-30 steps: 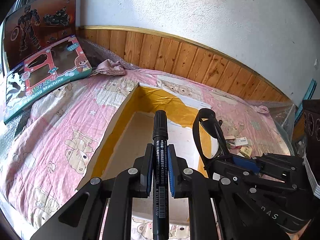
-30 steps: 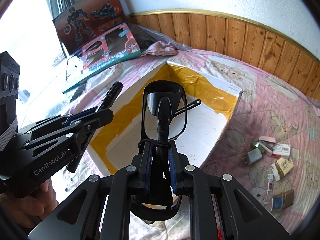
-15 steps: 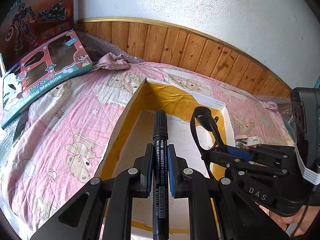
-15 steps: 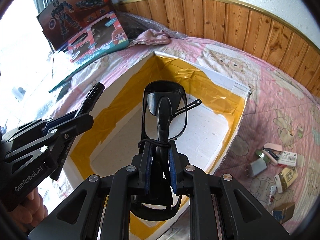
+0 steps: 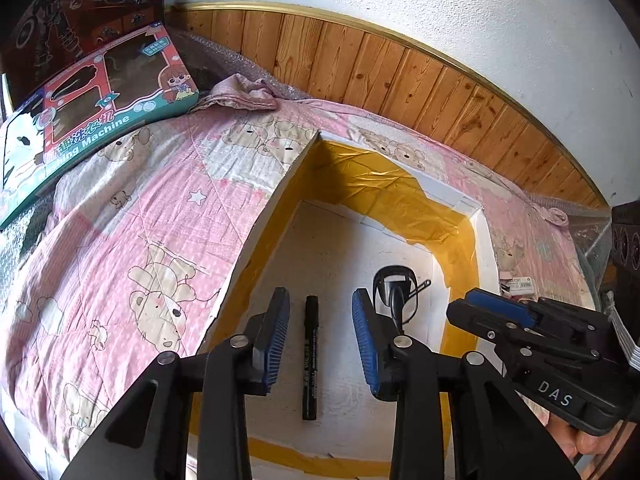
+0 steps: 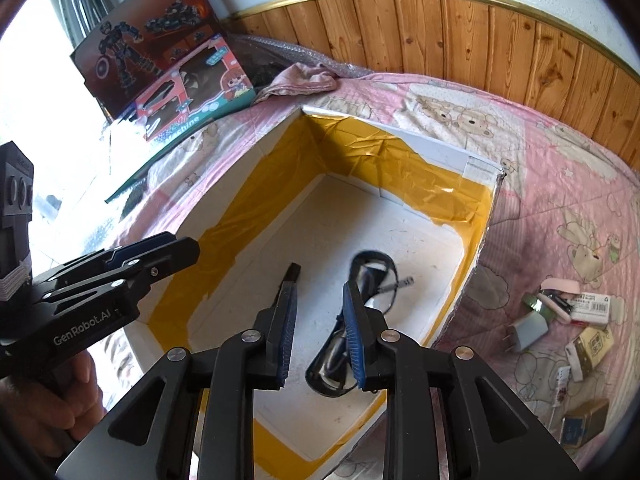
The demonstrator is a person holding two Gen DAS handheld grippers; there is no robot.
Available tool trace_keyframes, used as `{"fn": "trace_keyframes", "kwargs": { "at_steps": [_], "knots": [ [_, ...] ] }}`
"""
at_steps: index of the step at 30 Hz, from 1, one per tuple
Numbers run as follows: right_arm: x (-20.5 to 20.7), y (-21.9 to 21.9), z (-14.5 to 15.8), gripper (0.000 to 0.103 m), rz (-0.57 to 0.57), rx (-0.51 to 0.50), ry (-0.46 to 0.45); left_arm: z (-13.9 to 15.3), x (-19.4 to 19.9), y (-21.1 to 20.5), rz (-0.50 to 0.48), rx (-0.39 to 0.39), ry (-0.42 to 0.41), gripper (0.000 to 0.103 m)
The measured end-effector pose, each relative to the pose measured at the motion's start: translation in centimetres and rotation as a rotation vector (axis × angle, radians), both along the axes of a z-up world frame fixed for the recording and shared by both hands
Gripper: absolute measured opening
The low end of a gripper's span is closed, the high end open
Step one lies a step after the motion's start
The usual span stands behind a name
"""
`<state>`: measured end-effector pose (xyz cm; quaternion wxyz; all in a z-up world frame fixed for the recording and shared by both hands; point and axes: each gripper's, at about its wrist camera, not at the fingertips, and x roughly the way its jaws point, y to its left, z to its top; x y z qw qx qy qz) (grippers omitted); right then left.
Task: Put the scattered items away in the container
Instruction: 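Move the right tool to the gold box while the left tool reaches the red toy figure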
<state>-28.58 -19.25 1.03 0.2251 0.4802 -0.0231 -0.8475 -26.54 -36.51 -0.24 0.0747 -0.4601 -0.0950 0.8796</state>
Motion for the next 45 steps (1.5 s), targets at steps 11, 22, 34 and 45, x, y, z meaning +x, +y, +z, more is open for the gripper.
{"fn": "trace_keyframes", "kwargs": {
  "at_steps": [11,22,34,45],
  "knots": [
    [5.2,1.4,0.6,0.026,-0.01,-0.127,0.015,0.9,4.2,1.5,-0.045,-0.006,0.039,0.034],
    [10.8,5.5,-0.1,0.028,-0.079,-0.237,-0.004,3.0,9.1,6.1,-0.147,-0.003,0.104,0.034],
    [16.6,12.3,-1.0,0.028,-0.194,-0.296,0.012,3.4,15.0,12.9,-0.309,-0.042,0.122,0.034],
    [22.1,21.5,-3.0,0.029,-0.37,-0.307,0.031,1.6,19.1,21.0,-0.493,-0.051,0.102,0.044]
  ]
}}
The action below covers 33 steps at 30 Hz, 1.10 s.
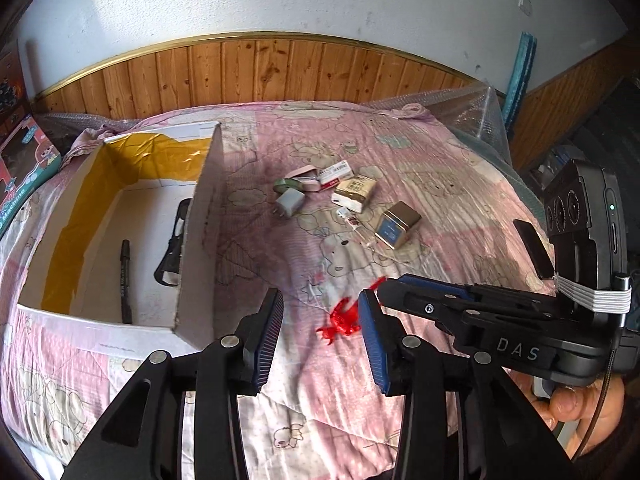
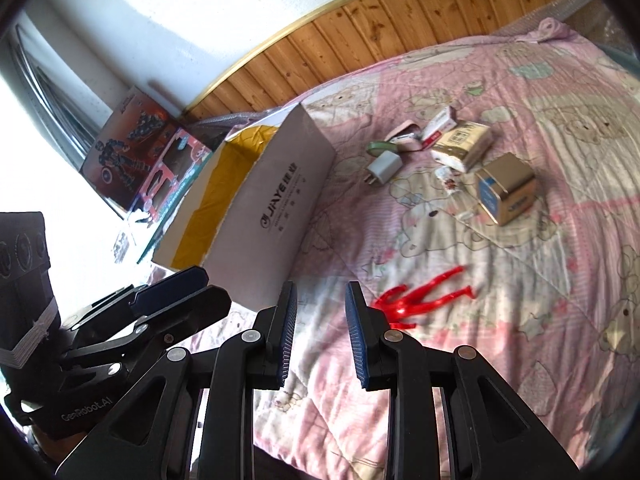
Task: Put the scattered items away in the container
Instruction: 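Move the right tool to the gold box while the left tool reaches the red toy figure, then close the right tool on the gold box while the left tool grips the red figure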
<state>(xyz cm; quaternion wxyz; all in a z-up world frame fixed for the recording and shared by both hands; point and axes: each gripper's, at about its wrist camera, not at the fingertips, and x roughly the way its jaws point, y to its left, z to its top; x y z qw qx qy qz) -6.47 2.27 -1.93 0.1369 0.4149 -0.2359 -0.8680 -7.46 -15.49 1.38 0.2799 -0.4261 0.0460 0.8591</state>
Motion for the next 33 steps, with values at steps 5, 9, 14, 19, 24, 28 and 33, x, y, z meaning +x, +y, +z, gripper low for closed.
{"fn": "trace_keyframes", "kwargs": {
  "at_steps": [5,9,14,19,24,28,33],
  "knots": [
    [1.7,4.0,-1.4,0.034,-0.074,0.024,-0.022,-2.4,1.0,4.1,-0.095,-0.029,-0.026,0.052],
    [2.3,6.2,-2.3,0.039,-0.109,0.068,-0.027,-4.7,1.0,6.9,-0.153,-0.063,-0.054,0.054],
    [1.2,7.9,-2.9,0.046,-0.109,0.167,-0.02,-7.4,0.1,9.5,-0.204,-0.135,-0.04,0.06],
    [-2.1,9.0,-3.4,0.052,-0.077,0.262,-0.009,-10.1,-1.4,10.6,-0.223,-0.206,-0.037,0.06],
    [-5.9,9.6,-5.3,0.054,-0.028,0.323,-0.027,-12.8,-3.1,10.5,-0.194,-0.233,-0.086,0.06],
    [-8.7,9.6,-7.1,0.054,0.013,0.365,-0.051,-14.5,-4.6,9.9,-0.165,-0.232,-0.124,0.06],
    [-11.6,9.9,-8.4,0.055,0.03,0.381,-0.062,-14.7,-5.9,10.6,-0.184,-0.216,-0.116,0.06]
  ]
}}
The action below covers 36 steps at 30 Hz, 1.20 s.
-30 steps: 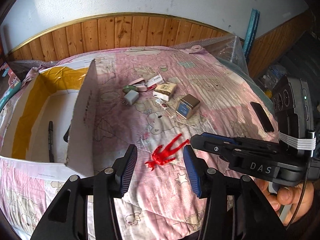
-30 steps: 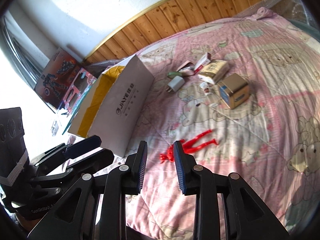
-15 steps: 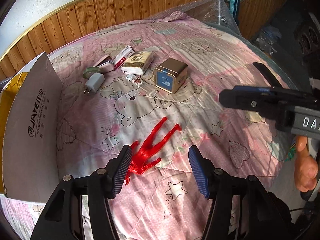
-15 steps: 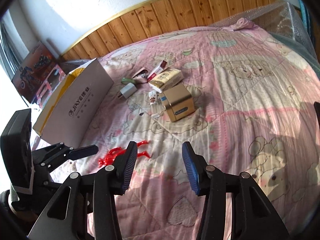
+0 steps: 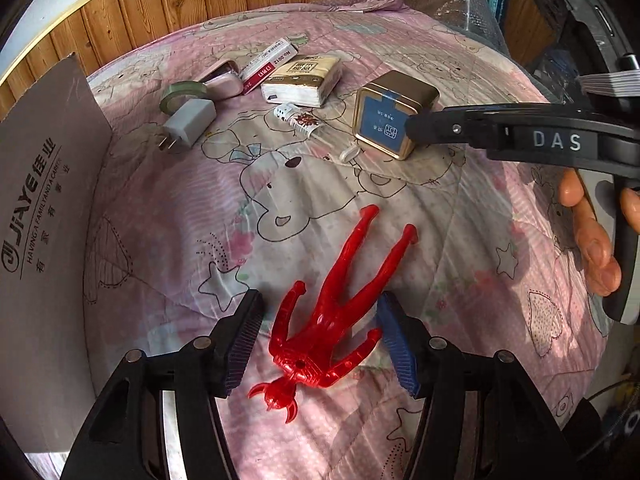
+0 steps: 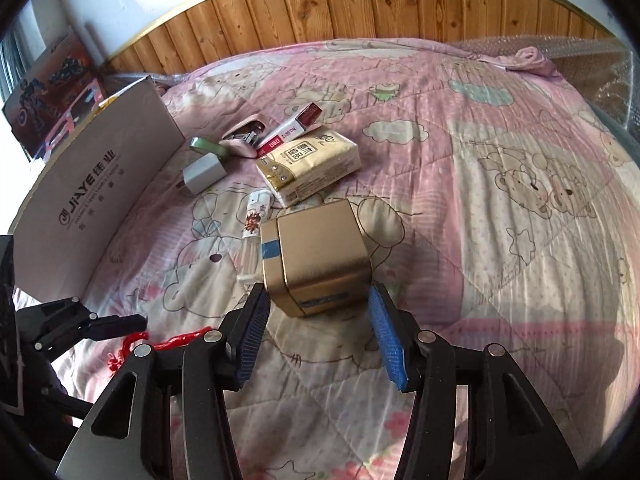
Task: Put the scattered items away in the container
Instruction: 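Close the right tool on the gold box while the left tool grips the red figure, then lift and carry the gold box and red figure over the cardboard box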
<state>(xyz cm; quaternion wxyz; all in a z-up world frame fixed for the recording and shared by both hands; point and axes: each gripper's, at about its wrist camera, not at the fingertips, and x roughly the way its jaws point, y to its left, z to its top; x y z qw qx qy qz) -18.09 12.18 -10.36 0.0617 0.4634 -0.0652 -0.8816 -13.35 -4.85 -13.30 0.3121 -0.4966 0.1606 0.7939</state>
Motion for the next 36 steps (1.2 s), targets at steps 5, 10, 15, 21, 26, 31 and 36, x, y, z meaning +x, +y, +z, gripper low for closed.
{"fn": "trace_keyframes", "kwargs": {
  "at_steps": [5,10,15,21,26,31,36],
  "knots": [
    [-2.2,0.2,-0.7,0.057,0.008,-0.024,-0.002,0.1,-2.0,0.3,0.015,0.025,-0.001,0.039],
    [-3.7,0.5,-0.9,0.05,-0.002,-0.075,-0.012,0.3,-3.8,-0.3,0.056,0.091,-0.051,0.031],
    [-4.1,-0.1,-0.3,0.052,0.041,-0.04,0.013,0.3,-4.9,-0.7,0.071,0.127,-0.088,0.03],
    [-5.2,-0.3,0.7,0.059,0.111,0.061,0.048,-0.1,-5.1,-1.3,0.105,0.145,-0.1,0.032],
    [-7.1,-1.5,0.2,0.06,0.205,0.095,0.042,-0.2,-5.3,-1.6,0.099,0.159,-0.099,0.032],
    [-7.8,-0.8,-0.6,0.057,0.137,0.001,0.01,-0.2,-5.7,-2.0,0.111,0.174,-0.114,0.03],
    [-6.4,0.1,0.1,0.054,0.032,-0.037,-0.008,0.2,-6.0,-1.8,0.107,0.178,-0.13,0.027]
  ]
}}
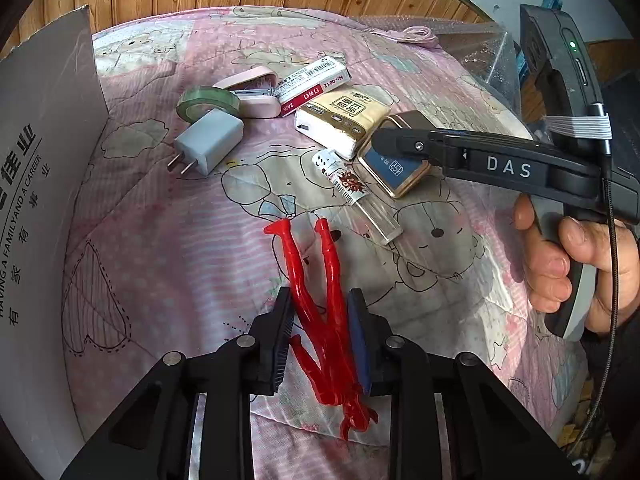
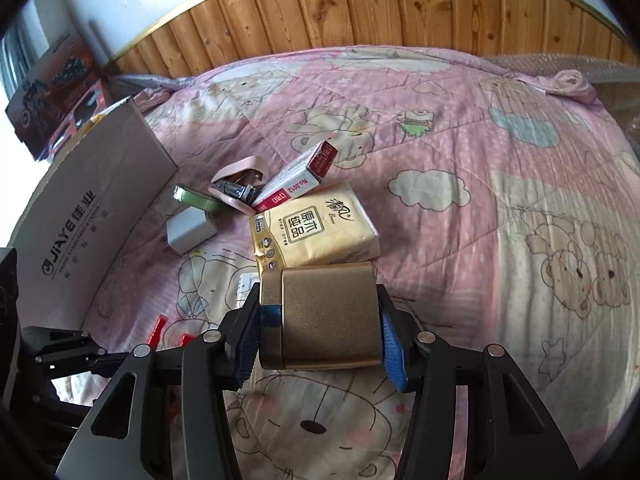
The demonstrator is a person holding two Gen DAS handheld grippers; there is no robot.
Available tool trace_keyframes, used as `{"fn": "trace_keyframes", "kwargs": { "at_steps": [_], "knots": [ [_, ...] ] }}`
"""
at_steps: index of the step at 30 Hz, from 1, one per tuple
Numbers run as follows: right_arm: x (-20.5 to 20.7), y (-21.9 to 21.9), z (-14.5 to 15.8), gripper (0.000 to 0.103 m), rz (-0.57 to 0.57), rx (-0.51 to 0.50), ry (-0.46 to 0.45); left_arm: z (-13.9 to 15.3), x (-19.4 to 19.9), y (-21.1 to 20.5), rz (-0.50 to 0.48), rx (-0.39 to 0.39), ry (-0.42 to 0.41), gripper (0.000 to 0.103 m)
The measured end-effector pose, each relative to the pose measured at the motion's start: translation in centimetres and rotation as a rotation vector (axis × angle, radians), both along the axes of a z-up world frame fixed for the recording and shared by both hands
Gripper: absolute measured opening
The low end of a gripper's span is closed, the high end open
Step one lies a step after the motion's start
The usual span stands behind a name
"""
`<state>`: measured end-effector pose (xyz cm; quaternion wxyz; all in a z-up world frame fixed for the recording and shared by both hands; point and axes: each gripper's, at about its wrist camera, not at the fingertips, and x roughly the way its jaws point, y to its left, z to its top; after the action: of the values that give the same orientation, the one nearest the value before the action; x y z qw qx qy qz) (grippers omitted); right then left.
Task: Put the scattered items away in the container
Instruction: 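Lift and carry the gold box and red figure over the cardboard box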
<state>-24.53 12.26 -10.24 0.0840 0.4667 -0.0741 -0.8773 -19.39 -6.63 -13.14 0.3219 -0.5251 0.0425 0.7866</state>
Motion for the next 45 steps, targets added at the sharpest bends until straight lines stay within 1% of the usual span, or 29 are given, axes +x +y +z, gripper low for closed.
{"fn": "trace_keyframes", "kwargs": {
  "at_steps": [1,3,7,9,11,14,16,19,23,30,34,38,45],
  "knots": [
    [0.5,0.1,0.2,0.054,-0.019,-0.005,-0.006,0.2,0.0,0.1,-0.004,0.007,-0.003,0.024],
    [1.6,0.2,0.4,0.054,-0.064,-0.013,-0.017,0.9,0.3,-0.1,-0.015,0.029,0.002,0.013],
    [4.1,0.4,0.5,0.054,-0.134,-0.035,-0.039,1.7,1.1,-0.2,-0.037,0.016,0.037,0.012],
    [5.4,0.5,0.8,0.054,-0.17,-0.049,-0.044,1.4,1.2,-0.2,-0.033,0.005,0.02,0.012],
    [6.7,0.6,1.4,0.054,-0.194,-0.057,-0.037,1.2,1.5,-0.6,-0.018,0.023,-0.002,0.011],
    [8.5,0.6,2.2,0.054,-0.218,-0.075,-0.026,1.8,2.1,-1.4,0.003,0.063,-0.014,0.011],
    [9.5,0.2,2.5,0.054,-0.219,-0.09,-0.02,2.7,2.5,-1.9,0.017,0.085,-0.008,0.011],
    [10.6,-1.3,2.6,0.054,-0.201,-0.106,-0.027,4.2,3.4,-2.3,0.027,0.105,0.022,0.011],
    [12.3,-3.4,3.3,0.054,-0.164,-0.102,-0.017,5.2,4.6,-3.1,0.046,0.124,0.043,0.011],
    [15.3,-5.3,4.3,0.054,-0.15,-0.094,-0.01,7.4,7.2,-4.4,0.048,0.147,0.09,0.011],
    [17.0,-6.0,5.6,0.054,-0.163,-0.068,0.008,8.7,8.2,-4.6,0.038,0.176,0.117,0.011],
    [18.8,-6.3,7.4,0.054,-0.177,-0.052,0.049,9.4,9.0,-4.5,0.023,0.184,0.129,0.011],
    [20.6,-8.9,9.6,0.054,-0.155,-0.037,0.087,12.4,11.5,-5.8,0.007,0.233,0.2,0.011]
  ]
}}
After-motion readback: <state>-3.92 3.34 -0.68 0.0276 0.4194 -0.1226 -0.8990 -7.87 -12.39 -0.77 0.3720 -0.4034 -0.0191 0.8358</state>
